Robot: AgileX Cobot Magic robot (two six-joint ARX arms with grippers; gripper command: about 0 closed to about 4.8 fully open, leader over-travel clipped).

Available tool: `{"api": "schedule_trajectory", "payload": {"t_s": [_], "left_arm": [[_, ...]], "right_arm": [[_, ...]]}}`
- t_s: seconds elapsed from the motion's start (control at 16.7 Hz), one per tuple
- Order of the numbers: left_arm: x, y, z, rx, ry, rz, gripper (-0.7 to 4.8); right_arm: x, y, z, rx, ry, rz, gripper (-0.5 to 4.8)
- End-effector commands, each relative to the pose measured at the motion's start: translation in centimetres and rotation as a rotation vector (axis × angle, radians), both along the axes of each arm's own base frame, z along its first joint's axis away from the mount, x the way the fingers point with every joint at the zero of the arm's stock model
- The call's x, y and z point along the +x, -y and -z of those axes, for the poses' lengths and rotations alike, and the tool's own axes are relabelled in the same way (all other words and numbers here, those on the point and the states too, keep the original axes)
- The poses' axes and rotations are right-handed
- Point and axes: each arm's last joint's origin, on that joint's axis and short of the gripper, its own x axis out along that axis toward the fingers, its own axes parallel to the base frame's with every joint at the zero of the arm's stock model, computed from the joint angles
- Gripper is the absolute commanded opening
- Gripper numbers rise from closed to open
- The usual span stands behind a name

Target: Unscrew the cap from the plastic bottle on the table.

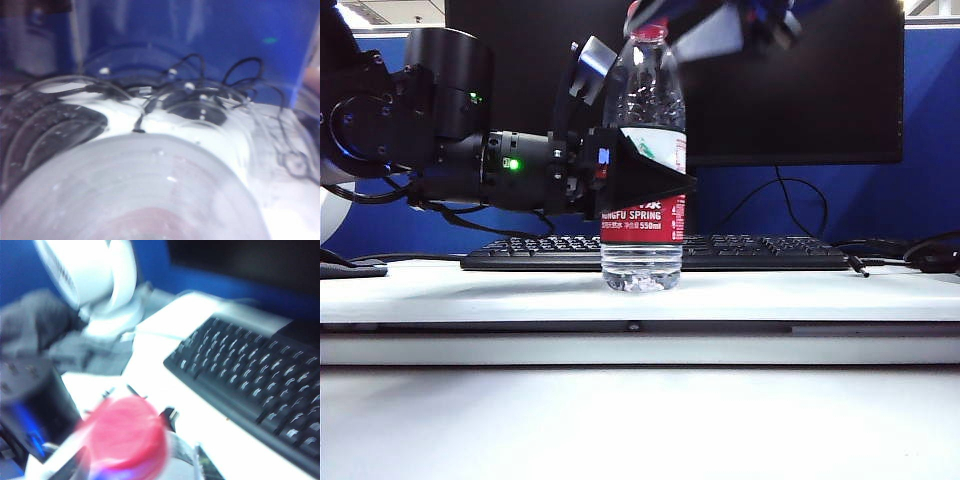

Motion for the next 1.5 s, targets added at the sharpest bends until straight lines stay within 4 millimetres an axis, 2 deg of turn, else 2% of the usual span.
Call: {"api": "schedule_trajectory", "payload": {"t_s": [0.06,0.18,0.36,0.6,1.14,1.2,1.32,1.5], "left_arm": [[0.1,0.0,0.1,0.008,-0.017,-0.032,2.76],[0.1,0.0,0.1,0.008,-0.018,-0.032,2.76],[0.1,0.0,0.1,0.007,-0.022,-0.031,2.76],[0.1,0.0,0.1,0.006,-0.024,-0.030,2.76],[0.0,0.0,0.1,0.005,-0.027,-0.005,2.76],[0.0,0.0,0.1,0.005,-0.027,-0.005,2.76],[0.0,0.0,0.1,0.005,-0.027,-0.005,2.76],[0.0,0.0,0.1,0.005,-0.027,-0.005,2.76]], "right_arm": [[-2.5,-1.0,-1.7,0.010,0.073,0.157,2.66],[-4.5,-2.9,-2.0,-0.014,0.123,0.289,2.65],[-5.6,-4.6,-1.6,-0.044,0.177,0.518,2.65],[-4.8,-5.8,-1.0,0.006,0.199,0.545,2.65],[-4.1,-6.6,-0.2,0.022,0.183,0.543,2.60],[-4.1,-6.7,0.0,0.023,0.181,0.541,2.28],[-4.0,-6.8,-0.1,0.033,0.185,0.541,2.09],[-4.0,-6.8,-0.2,0.038,0.187,0.542,1.44]]}}
